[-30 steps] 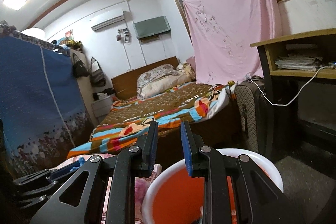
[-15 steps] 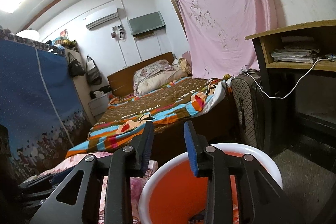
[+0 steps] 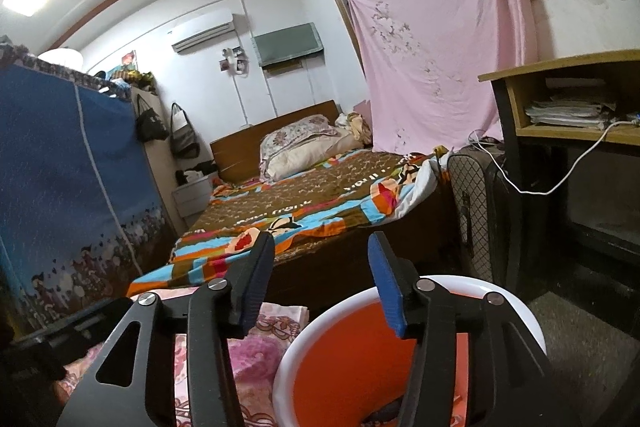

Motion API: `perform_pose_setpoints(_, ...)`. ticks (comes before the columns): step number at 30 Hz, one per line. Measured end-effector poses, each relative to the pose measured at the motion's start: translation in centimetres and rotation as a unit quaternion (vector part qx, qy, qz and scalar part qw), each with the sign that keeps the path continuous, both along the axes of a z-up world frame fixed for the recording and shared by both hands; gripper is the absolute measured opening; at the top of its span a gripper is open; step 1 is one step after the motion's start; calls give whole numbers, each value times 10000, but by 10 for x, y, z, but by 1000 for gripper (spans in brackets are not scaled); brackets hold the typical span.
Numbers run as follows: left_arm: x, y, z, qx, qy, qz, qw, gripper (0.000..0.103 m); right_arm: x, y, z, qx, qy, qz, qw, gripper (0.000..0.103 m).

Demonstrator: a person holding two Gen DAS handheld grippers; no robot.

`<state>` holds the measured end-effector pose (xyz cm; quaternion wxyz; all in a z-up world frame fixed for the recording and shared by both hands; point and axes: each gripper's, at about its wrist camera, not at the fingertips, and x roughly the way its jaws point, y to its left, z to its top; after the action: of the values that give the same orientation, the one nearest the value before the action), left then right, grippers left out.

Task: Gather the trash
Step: 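Move both grippers back over the remaining trash on the bedspread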

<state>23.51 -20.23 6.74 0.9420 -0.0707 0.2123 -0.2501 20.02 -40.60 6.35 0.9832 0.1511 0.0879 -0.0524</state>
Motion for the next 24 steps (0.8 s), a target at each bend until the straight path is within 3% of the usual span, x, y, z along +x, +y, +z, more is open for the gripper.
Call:
perform_pose_setpoints(1,-1,4,2,-14,-45,99,9999,66,0,2,0,-23,-16,15,10000,55)
perform_pose_setpoints(3,-3,13,3,-23,-113,253,9996,70,1,4,2,-44,-81,61,9999,72)
perform_pose_setpoints(5,-5,22,5,-2,-195,473,9987,72,0,8,3,-80,-178,109,9998,76)
perform_pose_setpoints(7,-6,30,5,19,-236,664,9975,82,-1,13,5,-140,-246,125,9995,81)
perform_pose_setpoints(9,-7,42,5,-9,-316,962,9949,92,-2,18,6,-197,-333,112,9992,93)
perform_pose_setpoints(11,-10,55,5,-80,-446,1299,9905,92,-5,23,8,-234,-449,131,9986,102)
perform_pose_setpoints(24,-20,116,0,93,-686,2149,9742,92,-12,69,15,-555,-1061,558,9912,103)
